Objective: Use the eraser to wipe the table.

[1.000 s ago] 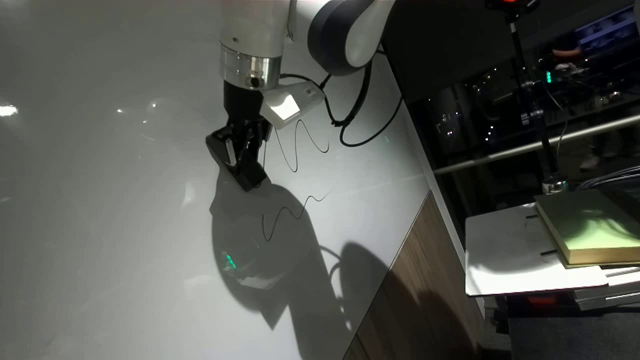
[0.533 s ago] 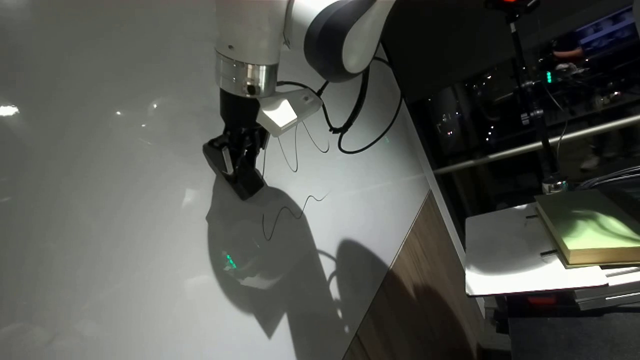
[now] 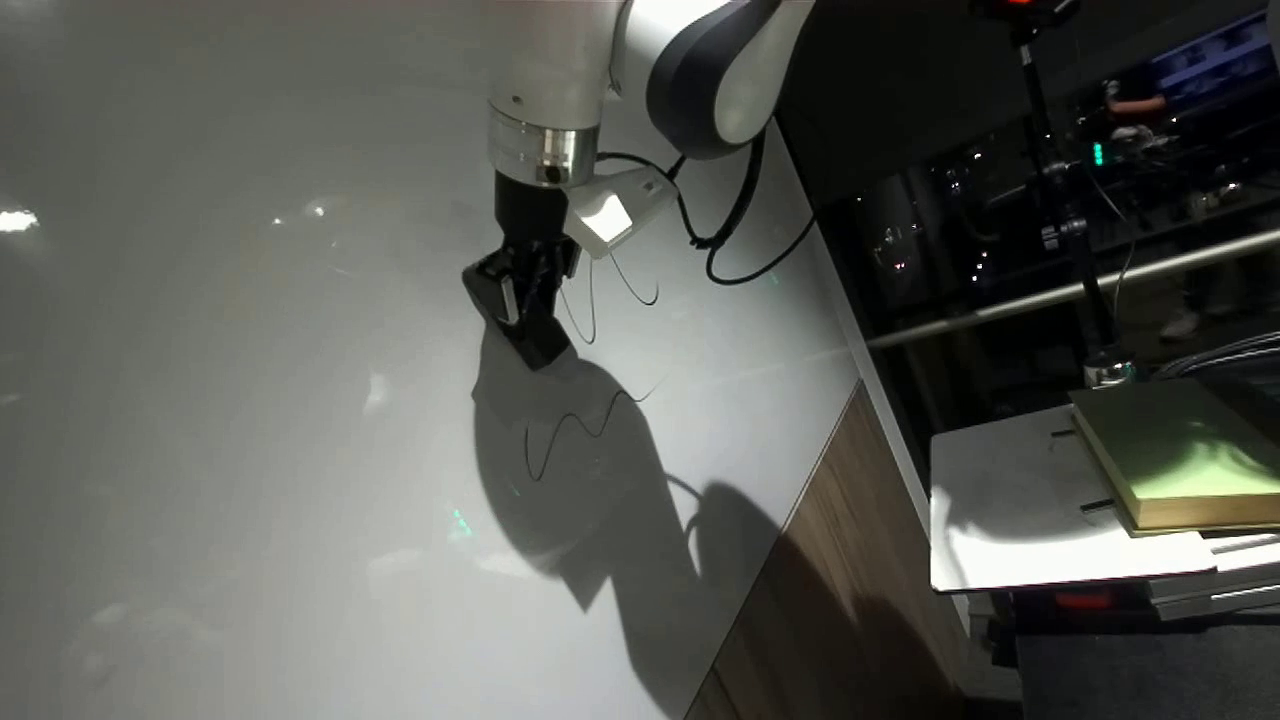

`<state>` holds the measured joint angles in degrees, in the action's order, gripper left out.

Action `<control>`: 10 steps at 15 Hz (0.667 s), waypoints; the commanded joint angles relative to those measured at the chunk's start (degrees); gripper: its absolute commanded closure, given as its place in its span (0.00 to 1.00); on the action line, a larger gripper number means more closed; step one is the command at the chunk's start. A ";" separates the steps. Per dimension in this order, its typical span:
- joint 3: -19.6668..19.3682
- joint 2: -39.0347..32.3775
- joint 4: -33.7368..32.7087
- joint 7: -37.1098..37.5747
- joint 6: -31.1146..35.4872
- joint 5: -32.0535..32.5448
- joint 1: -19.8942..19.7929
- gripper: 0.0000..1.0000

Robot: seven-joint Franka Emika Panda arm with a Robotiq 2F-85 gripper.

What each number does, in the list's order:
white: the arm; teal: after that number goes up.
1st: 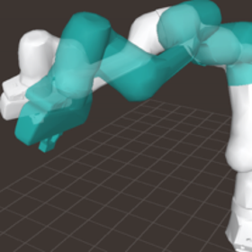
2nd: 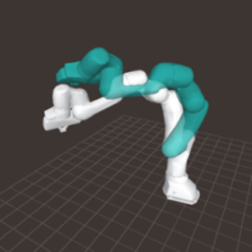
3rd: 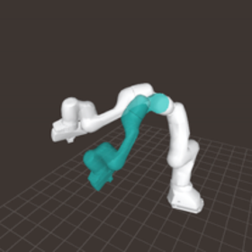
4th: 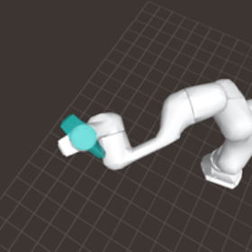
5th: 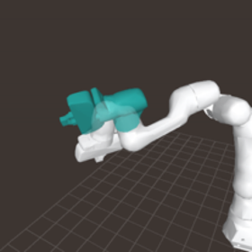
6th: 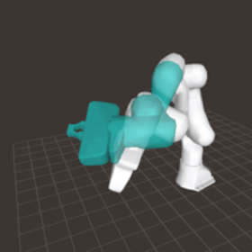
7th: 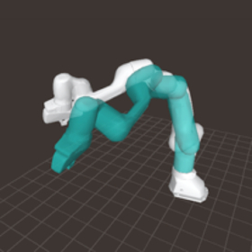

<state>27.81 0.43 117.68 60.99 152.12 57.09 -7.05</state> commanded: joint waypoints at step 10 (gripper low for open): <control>-17.67 11.33 7.74 -4.76 9.07 -1.52 -11.35 0.71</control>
<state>13.19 11.62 126.00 58.35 158.46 56.77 -16.69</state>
